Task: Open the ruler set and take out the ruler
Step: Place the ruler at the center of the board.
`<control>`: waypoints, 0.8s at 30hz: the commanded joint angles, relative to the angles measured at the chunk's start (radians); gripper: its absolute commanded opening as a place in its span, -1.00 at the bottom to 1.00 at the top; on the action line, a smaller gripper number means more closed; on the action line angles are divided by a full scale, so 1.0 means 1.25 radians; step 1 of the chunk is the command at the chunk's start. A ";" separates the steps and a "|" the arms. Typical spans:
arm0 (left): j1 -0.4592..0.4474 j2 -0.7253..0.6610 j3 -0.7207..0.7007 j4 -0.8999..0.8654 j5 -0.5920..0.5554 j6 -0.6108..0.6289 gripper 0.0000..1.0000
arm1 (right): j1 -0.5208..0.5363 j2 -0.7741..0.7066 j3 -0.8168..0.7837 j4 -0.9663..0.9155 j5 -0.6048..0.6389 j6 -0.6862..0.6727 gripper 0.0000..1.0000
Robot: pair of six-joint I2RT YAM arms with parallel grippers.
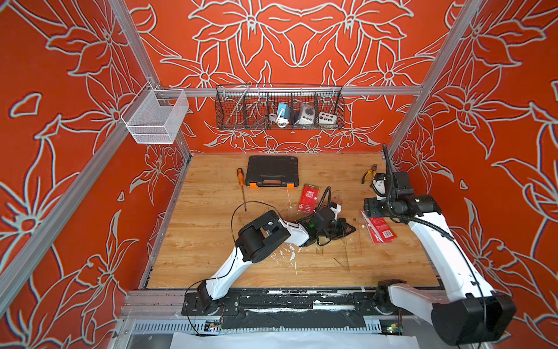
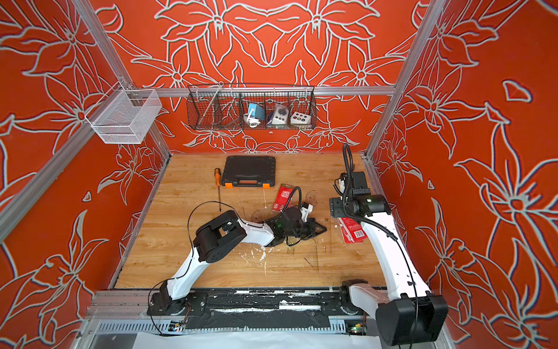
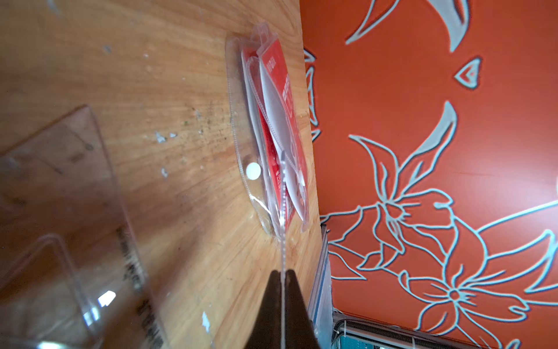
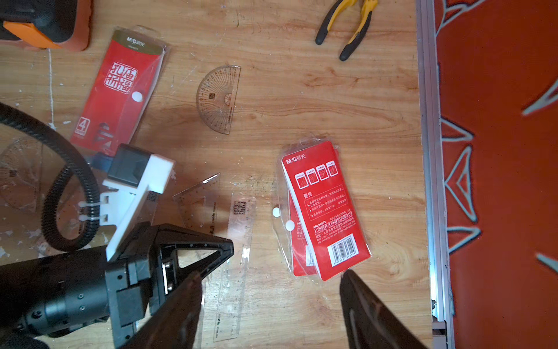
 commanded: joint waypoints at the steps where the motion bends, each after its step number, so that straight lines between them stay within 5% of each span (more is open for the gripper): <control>1: -0.003 0.013 0.014 -0.023 -0.024 -0.006 -0.84 | -0.004 -0.014 -0.004 0.001 -0.008 -0.009 0.49; 15: -0.005 -0.032 0.003 -0.073 -0.058 0.041 -0.44 | -0.005 -0.009 -0.013 0.010 -0.018 -0.009 0.48; 24: 0.007 -0.248 -0.035 -0.211 -0.201 0.280 -0.20 | -0.004 0.024 -0.029 0.070 -0.140 0.006 0.48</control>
